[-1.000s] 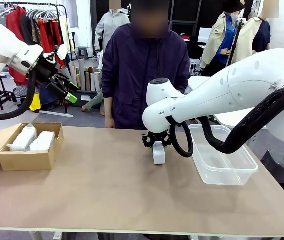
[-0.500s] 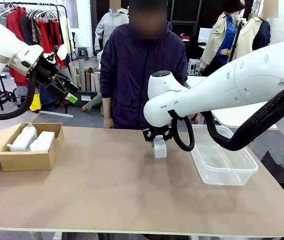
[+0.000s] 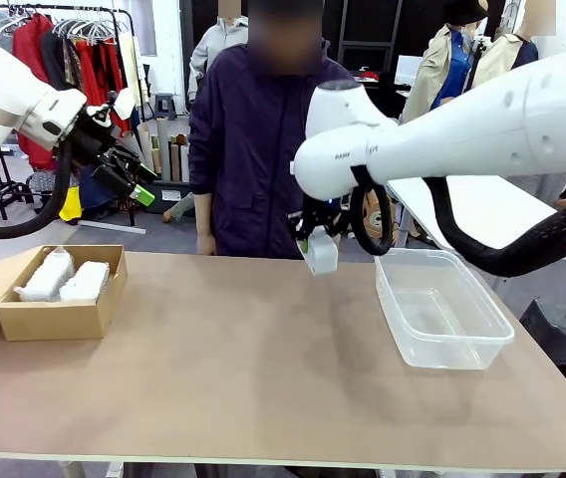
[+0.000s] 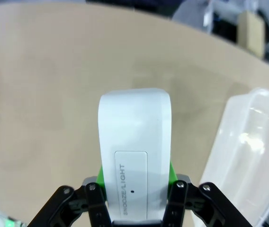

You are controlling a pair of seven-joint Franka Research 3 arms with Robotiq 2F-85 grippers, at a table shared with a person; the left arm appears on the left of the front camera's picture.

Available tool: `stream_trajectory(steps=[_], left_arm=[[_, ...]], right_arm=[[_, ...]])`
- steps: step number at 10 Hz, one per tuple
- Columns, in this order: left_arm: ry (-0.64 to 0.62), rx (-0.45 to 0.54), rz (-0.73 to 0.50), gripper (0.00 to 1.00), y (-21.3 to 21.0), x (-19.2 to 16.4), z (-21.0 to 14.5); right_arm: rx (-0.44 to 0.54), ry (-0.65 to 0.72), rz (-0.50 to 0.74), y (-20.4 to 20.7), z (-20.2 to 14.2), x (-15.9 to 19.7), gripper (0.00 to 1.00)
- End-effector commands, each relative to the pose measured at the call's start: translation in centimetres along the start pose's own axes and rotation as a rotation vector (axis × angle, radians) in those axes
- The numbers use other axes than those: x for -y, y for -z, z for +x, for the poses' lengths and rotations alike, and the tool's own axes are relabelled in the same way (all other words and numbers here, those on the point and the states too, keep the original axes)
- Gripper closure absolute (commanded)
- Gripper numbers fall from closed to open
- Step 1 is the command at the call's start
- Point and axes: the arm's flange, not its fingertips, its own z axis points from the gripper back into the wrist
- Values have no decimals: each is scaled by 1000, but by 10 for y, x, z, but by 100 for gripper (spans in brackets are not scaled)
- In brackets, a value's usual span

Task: Separate and place wrapped and unwrapped clocks.
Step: Pick up the Digital clock indicated by the person.

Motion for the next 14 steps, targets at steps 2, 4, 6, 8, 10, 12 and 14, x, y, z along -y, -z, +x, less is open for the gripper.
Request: stream_trajectory(steps=[2,4,6,8,10,12,14], left_arm=[[15,0,1,0,-1,1,-1],[15,0,1,0,-1,1,-1],[15,0,1,0,-1,1,-1],[15,0,1,0,-1,1,-1],[15,0,1,0,-1,1,-1],[15,0,1,0,-1,1,-1],[15,0,1,0,-1,1,-1]], right_arm=[[1,-91,44,-52,9,2,100],[40,-101,92,-81,11,3,100],[82,-119,95,-102,11,2,100],[109,-102,85,-113,10,6,100],[111,-84,91,-119,11,12,100],[102,-78,72,-115,13,5,100],[102,-78,72,-115,13,5,100]])
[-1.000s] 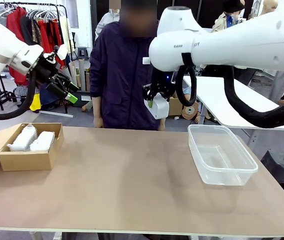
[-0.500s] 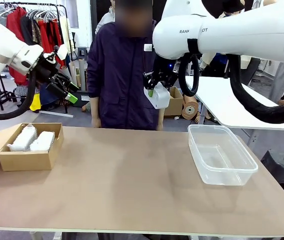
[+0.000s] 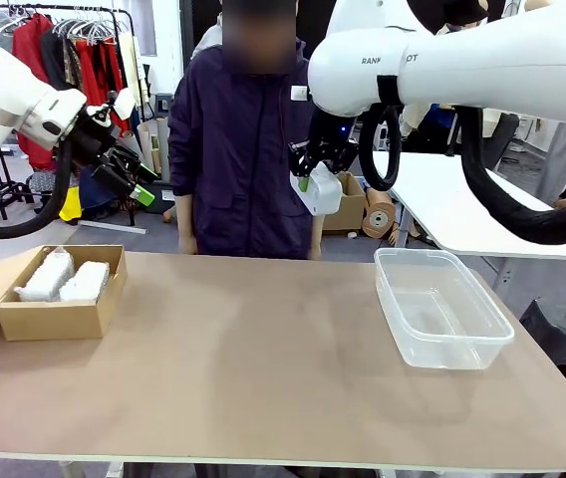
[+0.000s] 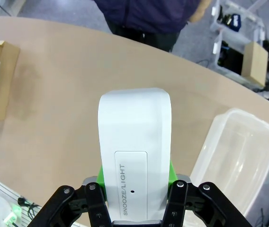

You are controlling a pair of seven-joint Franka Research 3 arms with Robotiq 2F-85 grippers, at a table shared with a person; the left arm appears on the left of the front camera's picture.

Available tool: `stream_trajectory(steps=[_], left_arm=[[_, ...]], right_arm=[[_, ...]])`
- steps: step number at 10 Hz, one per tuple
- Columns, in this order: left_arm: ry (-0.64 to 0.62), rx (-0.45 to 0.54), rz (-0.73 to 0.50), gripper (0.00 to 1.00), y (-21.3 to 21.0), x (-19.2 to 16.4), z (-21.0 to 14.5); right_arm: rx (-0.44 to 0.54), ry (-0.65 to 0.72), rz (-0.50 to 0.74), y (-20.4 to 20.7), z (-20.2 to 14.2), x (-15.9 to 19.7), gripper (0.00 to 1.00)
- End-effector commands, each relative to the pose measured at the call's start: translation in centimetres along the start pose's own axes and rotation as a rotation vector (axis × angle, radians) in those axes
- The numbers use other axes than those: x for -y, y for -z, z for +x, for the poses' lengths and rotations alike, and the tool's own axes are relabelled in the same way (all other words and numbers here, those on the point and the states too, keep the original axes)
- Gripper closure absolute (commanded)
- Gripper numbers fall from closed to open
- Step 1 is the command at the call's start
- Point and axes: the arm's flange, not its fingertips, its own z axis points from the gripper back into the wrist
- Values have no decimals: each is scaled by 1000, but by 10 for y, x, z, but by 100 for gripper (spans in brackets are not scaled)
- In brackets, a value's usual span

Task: Separate and place wrapped and unwrapped clocks.
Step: Pick up the Digital clock indicated by the person, then if the picked Digital clock is wrapped, place it in the Package Box ; if not, place it in the Organizing box.

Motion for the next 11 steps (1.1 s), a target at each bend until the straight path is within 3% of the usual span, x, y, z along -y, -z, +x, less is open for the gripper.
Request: stream_trajectory(steps=[1,11], left_arm=[[15,0,1,0,-1,1,-1],[15,0,1,0,-1,1,-1]], right_arm=[[5,-1,0,-3,0,0,100],[5,-1,0,-3,0,0,100]])
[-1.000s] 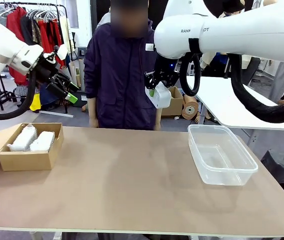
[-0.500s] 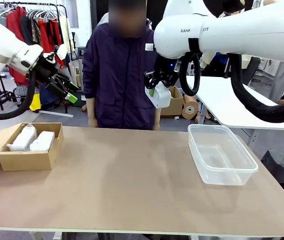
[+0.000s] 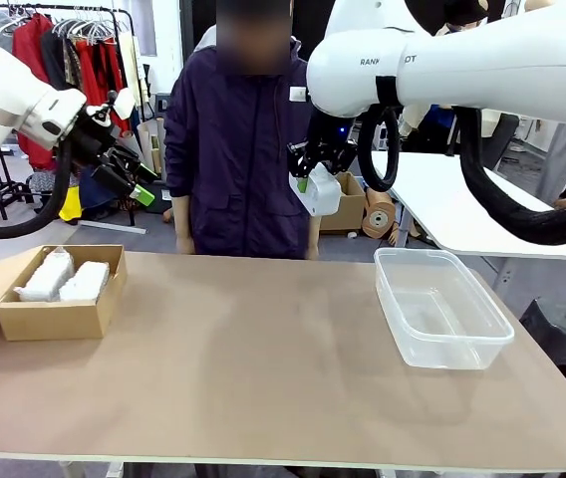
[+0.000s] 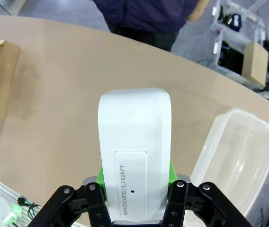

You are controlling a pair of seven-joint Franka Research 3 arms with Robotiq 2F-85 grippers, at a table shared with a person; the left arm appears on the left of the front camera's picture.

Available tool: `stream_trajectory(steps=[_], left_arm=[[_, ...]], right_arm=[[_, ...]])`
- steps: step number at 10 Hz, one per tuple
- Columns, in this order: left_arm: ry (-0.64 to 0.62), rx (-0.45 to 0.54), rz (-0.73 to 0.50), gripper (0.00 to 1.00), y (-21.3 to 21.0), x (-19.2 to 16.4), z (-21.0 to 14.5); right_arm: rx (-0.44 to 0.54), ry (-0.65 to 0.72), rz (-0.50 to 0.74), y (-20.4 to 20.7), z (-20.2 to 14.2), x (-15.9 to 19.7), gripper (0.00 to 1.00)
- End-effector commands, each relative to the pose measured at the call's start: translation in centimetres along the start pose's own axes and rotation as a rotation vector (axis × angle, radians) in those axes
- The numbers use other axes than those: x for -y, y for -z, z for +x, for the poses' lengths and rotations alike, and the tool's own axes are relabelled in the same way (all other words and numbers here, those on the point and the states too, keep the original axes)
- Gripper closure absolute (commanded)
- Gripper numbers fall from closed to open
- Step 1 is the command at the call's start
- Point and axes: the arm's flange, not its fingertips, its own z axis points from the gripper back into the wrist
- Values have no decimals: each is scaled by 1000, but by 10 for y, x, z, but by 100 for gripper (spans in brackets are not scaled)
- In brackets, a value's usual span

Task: Separate and place wrapped and unwrapped clocks.
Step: If the picked Digital clock is wrapped, place it in the Package Box ; if not, place it in the Organizing box.

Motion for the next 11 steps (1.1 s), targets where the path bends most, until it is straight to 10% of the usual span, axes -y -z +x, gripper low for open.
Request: stream_trajectory(steps=[1,6,11], left_arm=[[15,0,1,0,-1,1,-1],[15,0,1,0,-1,1,-1],[15,0,1,0,-1,1,-1]], right_arm=[[6,0,-1,-4,0,0,100],[0,0,0,0,0,0,100],[-116,-79,16,-15,-40,72,100]])
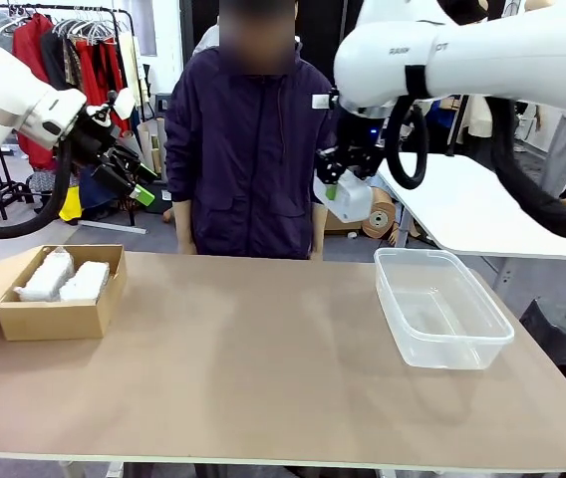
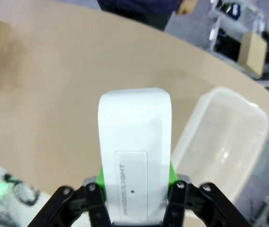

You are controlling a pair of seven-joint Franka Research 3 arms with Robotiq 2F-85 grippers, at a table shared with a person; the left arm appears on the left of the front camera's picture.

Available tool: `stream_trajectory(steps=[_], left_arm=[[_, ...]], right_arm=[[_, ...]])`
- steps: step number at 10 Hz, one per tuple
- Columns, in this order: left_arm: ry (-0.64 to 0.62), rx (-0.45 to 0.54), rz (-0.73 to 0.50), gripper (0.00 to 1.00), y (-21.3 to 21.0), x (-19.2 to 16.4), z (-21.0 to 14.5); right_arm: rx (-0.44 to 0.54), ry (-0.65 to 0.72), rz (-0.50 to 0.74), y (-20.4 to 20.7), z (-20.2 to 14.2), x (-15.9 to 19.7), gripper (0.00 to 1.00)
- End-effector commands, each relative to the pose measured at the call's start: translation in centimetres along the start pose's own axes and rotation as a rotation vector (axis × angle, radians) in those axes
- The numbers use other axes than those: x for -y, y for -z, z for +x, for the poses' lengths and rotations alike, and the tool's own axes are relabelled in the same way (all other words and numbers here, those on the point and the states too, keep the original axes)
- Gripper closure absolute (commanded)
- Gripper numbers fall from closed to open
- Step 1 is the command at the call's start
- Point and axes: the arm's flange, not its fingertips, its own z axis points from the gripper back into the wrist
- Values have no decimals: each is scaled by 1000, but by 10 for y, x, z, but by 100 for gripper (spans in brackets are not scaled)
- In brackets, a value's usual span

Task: Separate and place wrapped and unwrapped clocks.
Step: If the picked Digital clock is wrapped, place it in the Package Box ; if not, place it in the Organizing box.

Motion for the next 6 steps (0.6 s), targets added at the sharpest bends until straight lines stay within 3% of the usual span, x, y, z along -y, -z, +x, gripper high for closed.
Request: stream_trajectory(steps=[1,6], left_arm=[[15,0,1,0,-1,1,-1],[15,0,1,0,-1,1,-1]], right_arm=[[-40,-55,21,-3,-18,35,100],[-21,-168,-72,21,-33,131,100]])
